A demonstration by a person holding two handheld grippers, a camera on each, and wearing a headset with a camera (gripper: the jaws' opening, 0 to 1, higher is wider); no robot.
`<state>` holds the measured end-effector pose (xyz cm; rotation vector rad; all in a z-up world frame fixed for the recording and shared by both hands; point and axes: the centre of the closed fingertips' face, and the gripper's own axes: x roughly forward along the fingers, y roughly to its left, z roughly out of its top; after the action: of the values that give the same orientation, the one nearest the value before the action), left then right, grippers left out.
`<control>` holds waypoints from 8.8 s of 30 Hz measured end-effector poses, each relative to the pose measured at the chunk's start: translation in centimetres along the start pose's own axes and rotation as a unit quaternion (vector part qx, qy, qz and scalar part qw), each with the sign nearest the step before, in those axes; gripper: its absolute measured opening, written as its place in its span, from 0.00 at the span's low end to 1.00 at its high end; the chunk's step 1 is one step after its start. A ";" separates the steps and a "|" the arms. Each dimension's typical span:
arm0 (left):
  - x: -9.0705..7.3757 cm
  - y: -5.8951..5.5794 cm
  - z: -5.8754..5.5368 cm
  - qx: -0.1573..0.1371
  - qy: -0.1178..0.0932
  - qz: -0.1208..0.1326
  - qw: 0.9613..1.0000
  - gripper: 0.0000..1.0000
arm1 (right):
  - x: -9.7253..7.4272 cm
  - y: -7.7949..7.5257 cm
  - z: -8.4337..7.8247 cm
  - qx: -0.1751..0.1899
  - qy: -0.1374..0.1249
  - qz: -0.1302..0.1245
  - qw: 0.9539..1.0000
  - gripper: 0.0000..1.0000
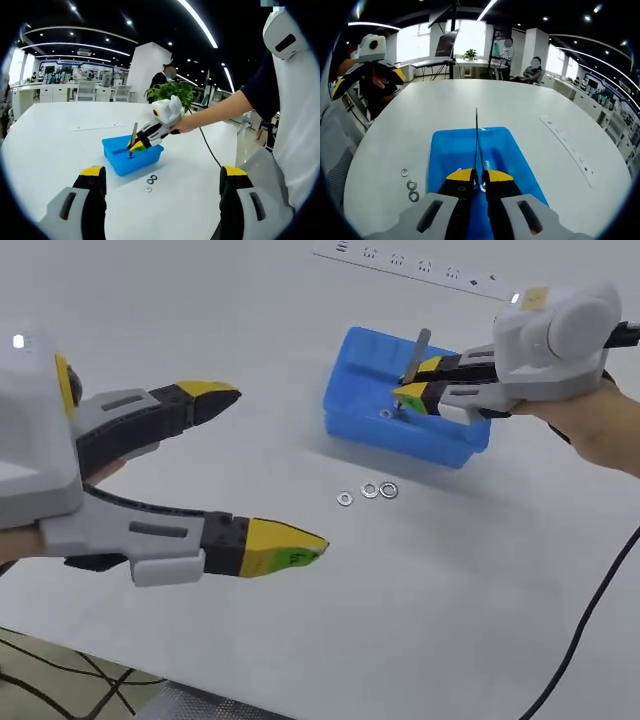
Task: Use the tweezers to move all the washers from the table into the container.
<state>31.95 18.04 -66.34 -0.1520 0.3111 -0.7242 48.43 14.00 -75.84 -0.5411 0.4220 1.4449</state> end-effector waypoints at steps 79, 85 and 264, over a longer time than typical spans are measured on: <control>14.1 2.8 6.3 0.254 0.011 -0.144 0.956 0.04 | -1.9 2.4 3.3 -0.068 -0.002 0.018 0.998 0.12; 14.0 3.3 6.7 0.246 0.006 -0.134 0.960 0.04 | -2.3 2.1 4.0 -0.044 -0.015 0.009 0.999 0.17; 7.9 -1.9 -2.2 0.216 0.095 -0.146 0.961 0.05 | 0.2 13.7 0.4 -0.060 -0.015 0.110 0.992 0.10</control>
<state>35.58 11.27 -69.78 0.2945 0.3104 -1.0859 34.76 15.01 -76.94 -0.5820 0.3816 1.6967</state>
